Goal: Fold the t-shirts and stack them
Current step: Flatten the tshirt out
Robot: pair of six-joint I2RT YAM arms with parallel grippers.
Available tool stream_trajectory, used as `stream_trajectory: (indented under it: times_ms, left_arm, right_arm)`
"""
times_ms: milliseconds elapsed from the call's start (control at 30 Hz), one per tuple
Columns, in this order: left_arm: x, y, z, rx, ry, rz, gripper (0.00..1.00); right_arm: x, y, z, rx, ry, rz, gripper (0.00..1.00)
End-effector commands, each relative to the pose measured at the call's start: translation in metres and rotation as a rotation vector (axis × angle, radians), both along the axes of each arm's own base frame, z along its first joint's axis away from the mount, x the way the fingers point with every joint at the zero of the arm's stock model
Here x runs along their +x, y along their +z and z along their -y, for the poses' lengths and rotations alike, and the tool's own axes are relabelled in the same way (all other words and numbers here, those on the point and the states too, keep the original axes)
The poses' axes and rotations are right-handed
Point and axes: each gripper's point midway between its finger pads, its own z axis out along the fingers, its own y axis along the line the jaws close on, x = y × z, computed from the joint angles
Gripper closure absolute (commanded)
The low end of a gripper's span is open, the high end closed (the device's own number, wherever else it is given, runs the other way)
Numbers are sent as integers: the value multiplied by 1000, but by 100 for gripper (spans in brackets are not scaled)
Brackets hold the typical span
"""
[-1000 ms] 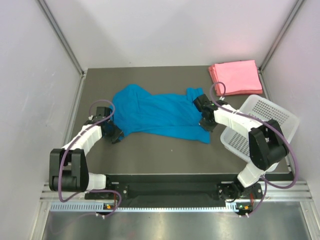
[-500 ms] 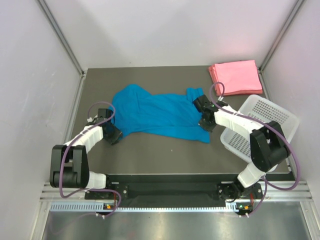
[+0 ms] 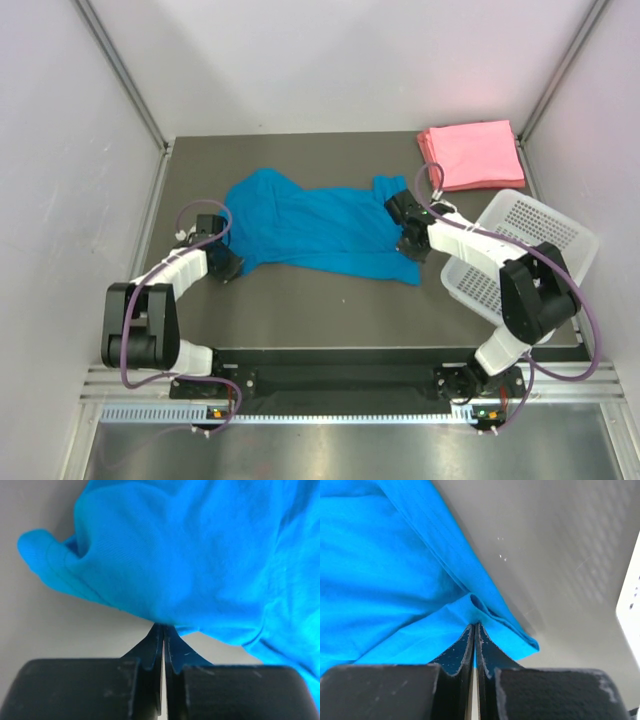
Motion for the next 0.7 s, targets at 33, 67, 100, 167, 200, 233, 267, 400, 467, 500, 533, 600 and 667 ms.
stream_trajectory:
  times_ms: [33, 67, 100, 167, 200, 233, 267, 400, 467, 500, 533, 600, 667]
  left_arm:
    - [20, 35, -3, 39, -49, 61, 100]
    - [25, 49, -5, 63, -70, 88, 100]
    - [36, 74, -7, 78, -77, 131, 100]
    - [45, 115, -16, 139, -90, 221, 100]
    - [53, 144, -20, 164, -81, 273, 100]
    - [53, 165, -25, 189, -68, 317, 100]
    - [56, 182, -29, 215, -65, 356, 100]
    - [60, 252, -44, 292, -11, 519, 100]
    - [57, 270, -45, 301, -10, 557, 100]
    - [58, 284, -44, 301, -9, 589, 100]
    - [56, 291, -42, 292, -16, 602, 100]
    - [57, 312, -38, 274, -25, 660, 100]
    - [57, 340, -30, 251, -61, 737, 100]
  right_arm:
    - [28, 43, -2, -67, 142, 164, 100]
    - [31, 51, -1, -80, 154, 185, 100]
    - [34, 67, 5, -100, 146, 233, 100]
    - [41, 93, 9, -122, 162, 301, 100]
    - [43, 112, 13, -129, 159, 355, 100]
    - [44, 122, 15, -145, 181, 382, 100]
    - [48, 134, 14, -138, 190, 428, 100]
    - [43, 174, 24, -149, 204, 543, 100]
    - [41, 184, 26, -147, 212, 572, 100]
    - [39, 197, 27, -144, 222, 606, 100]
    - [38, 203, 28, -141, 227, 625, 100]
    - [36, 226, 28, -127, 244, 692, 100]
    - [33, 244, 28, -116, 267, 741, 100]
